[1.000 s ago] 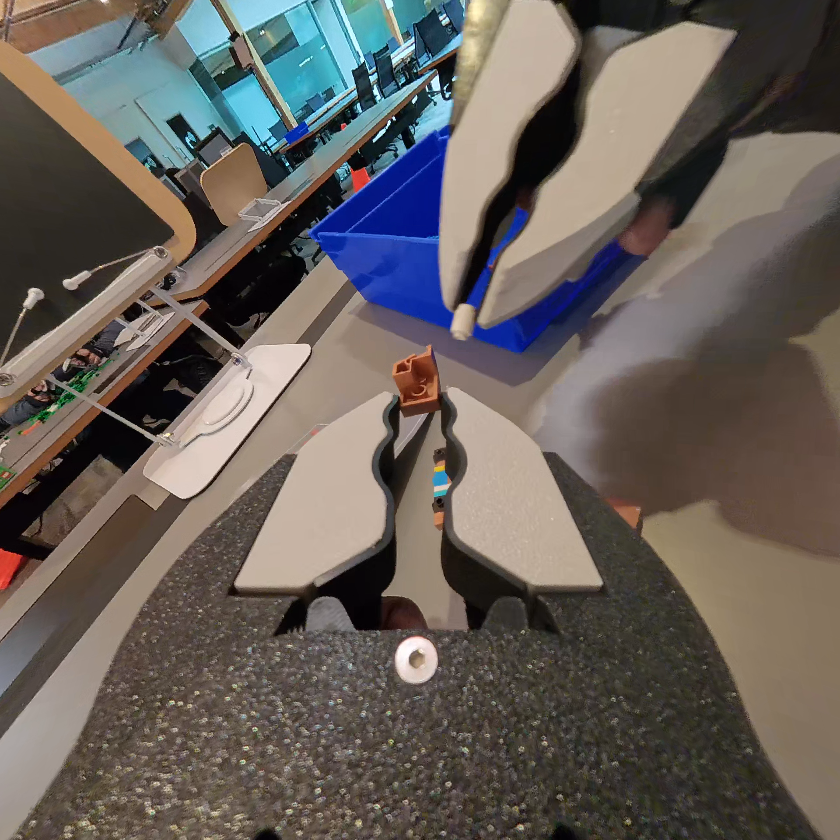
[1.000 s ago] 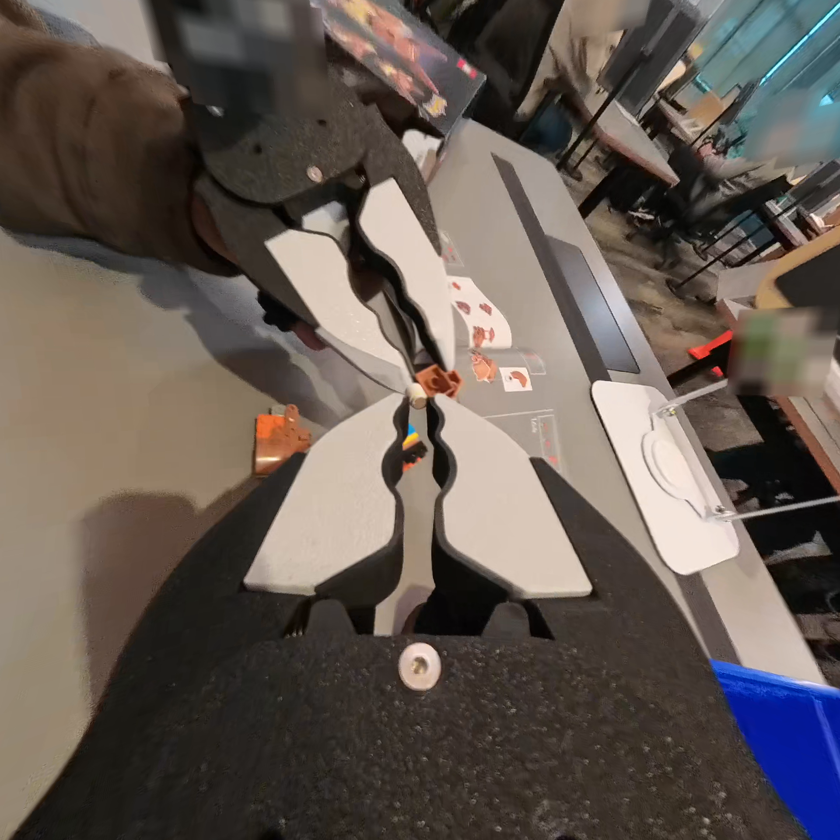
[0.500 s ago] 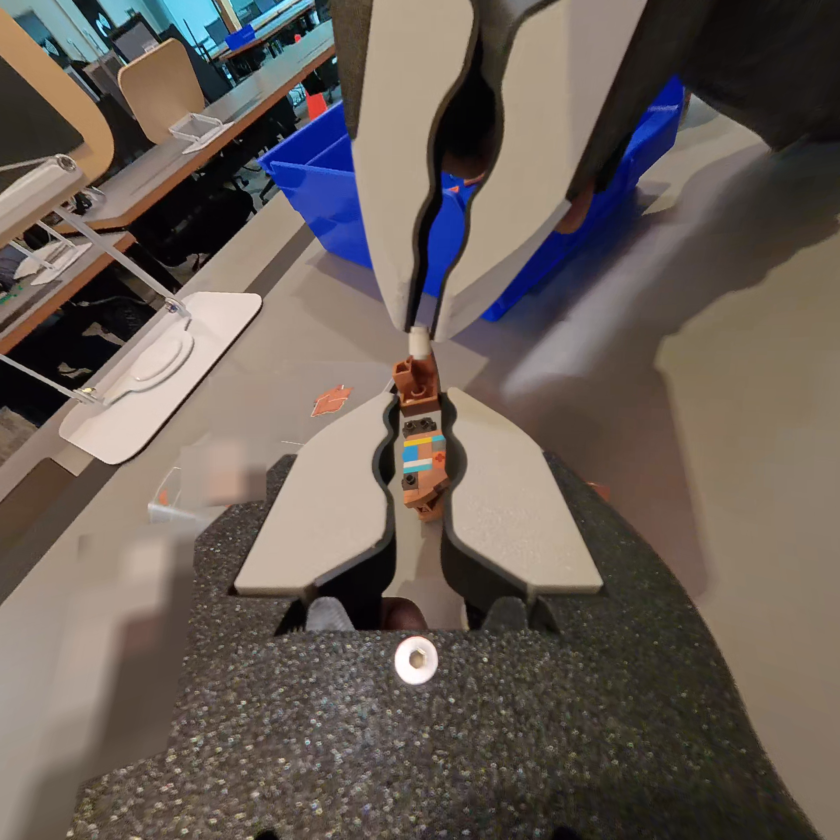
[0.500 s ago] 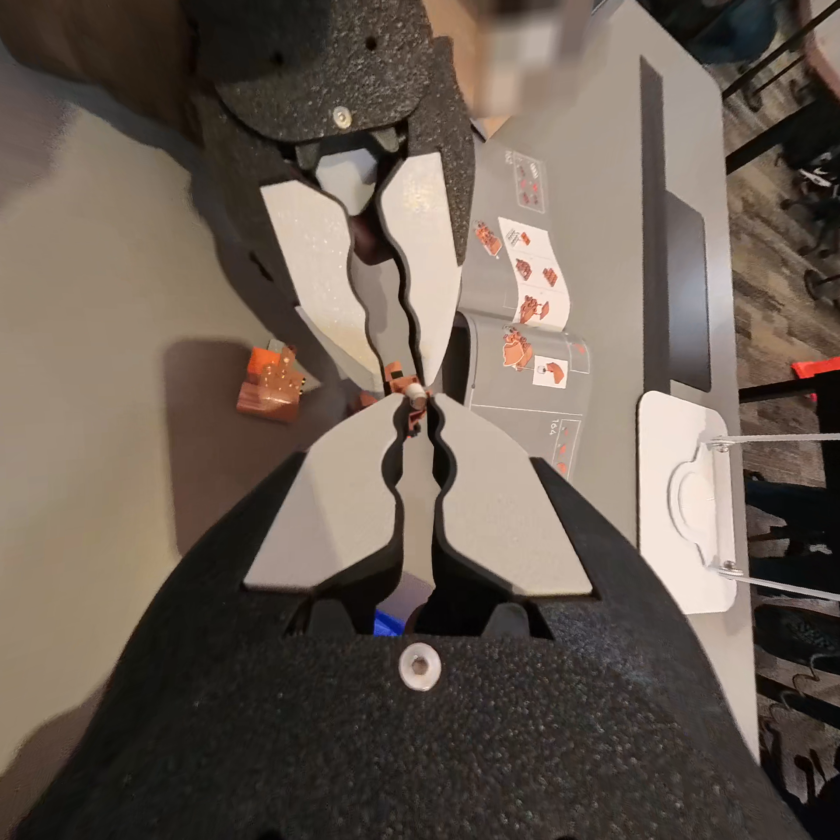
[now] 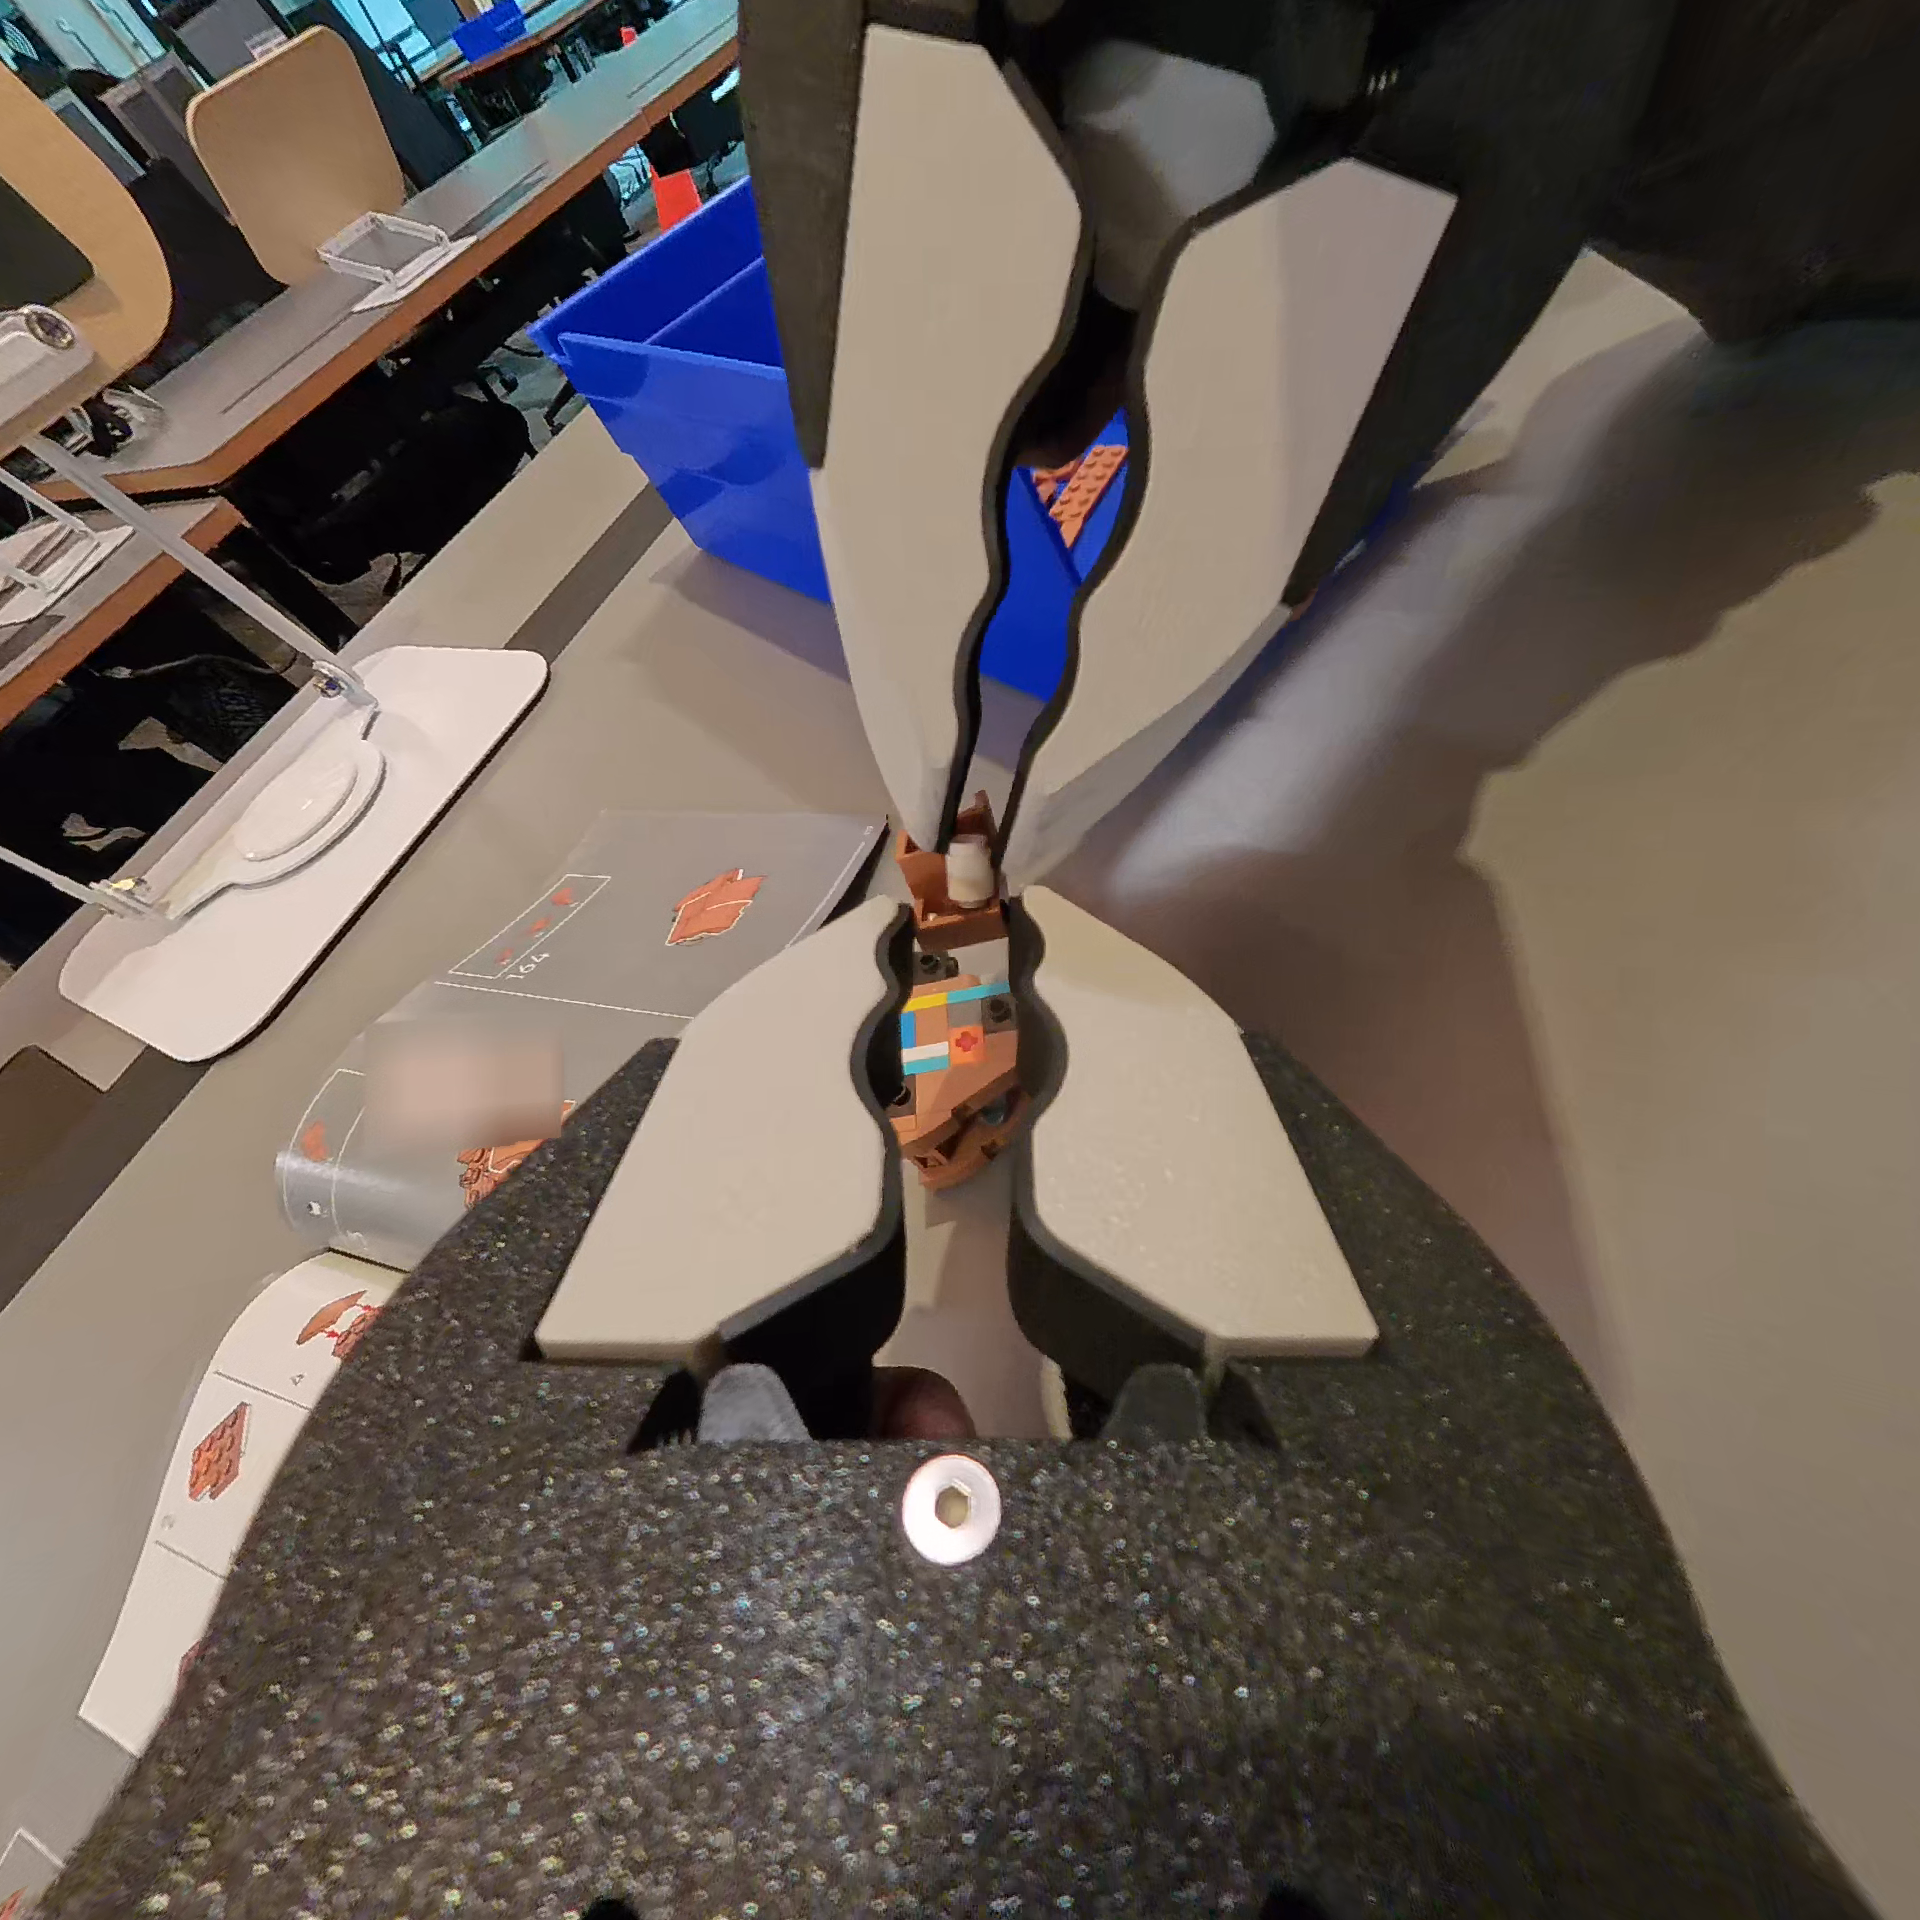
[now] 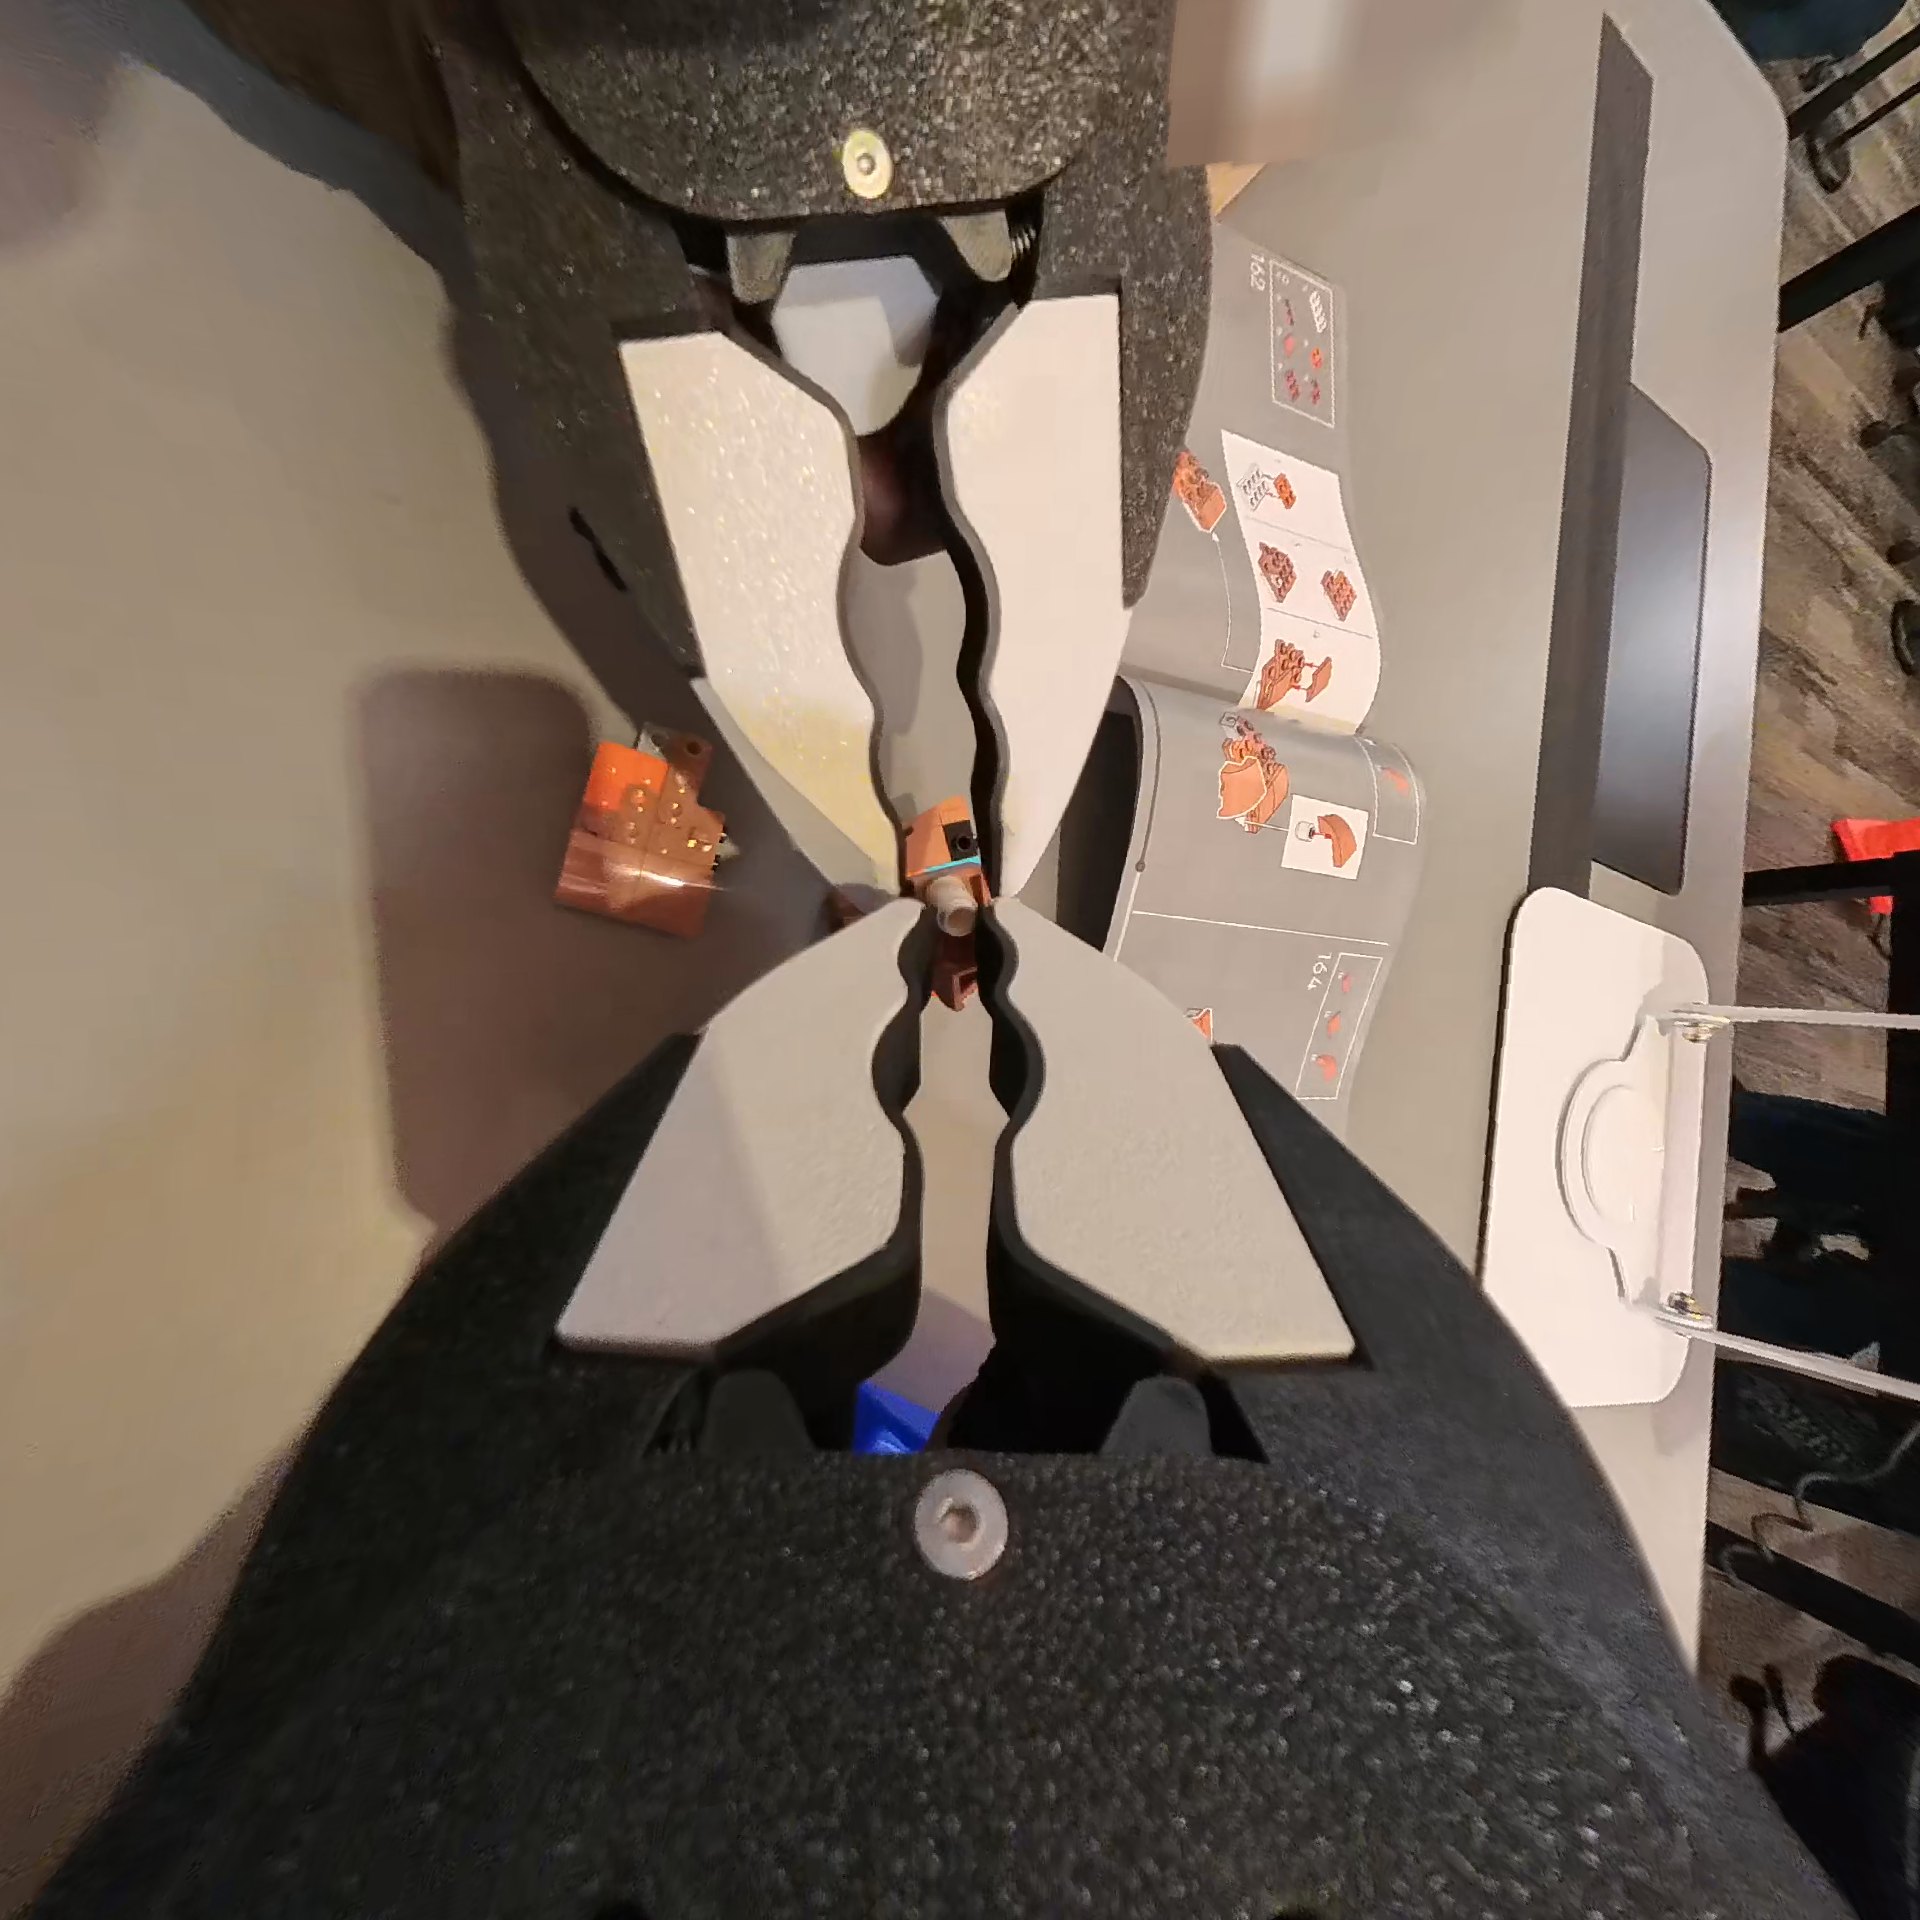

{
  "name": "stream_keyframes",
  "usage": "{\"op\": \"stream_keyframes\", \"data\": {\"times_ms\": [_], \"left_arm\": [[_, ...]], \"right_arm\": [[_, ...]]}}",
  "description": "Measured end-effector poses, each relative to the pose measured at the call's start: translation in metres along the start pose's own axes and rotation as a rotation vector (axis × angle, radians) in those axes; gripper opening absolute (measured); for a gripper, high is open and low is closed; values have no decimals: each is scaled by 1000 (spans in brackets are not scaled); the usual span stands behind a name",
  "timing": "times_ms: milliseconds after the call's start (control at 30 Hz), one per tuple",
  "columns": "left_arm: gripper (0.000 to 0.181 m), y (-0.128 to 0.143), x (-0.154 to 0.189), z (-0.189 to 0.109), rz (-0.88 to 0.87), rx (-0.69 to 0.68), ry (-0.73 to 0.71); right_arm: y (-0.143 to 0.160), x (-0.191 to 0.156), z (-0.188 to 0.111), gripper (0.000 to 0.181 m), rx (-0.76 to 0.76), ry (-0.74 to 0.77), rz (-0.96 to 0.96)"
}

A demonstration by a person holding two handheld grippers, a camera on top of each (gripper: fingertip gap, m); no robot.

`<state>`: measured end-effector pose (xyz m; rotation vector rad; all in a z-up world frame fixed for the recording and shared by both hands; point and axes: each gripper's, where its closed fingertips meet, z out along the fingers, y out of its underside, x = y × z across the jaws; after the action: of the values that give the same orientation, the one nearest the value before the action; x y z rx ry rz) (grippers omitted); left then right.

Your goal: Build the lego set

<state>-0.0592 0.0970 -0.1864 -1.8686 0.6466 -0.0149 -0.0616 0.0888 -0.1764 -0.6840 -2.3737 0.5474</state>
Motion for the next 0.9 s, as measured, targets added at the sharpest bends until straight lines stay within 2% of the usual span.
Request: {"op": "stream_keyframes", "data": {"times_ms": [433,900], "left_arm": [[17,2,3,2,0,-16,19],[17,1,3,0,-44,3,40]], "right_arm": [[4,-3,2,7,-39,9,-44],[3,-2,0,9,-14,12,-50]]}}
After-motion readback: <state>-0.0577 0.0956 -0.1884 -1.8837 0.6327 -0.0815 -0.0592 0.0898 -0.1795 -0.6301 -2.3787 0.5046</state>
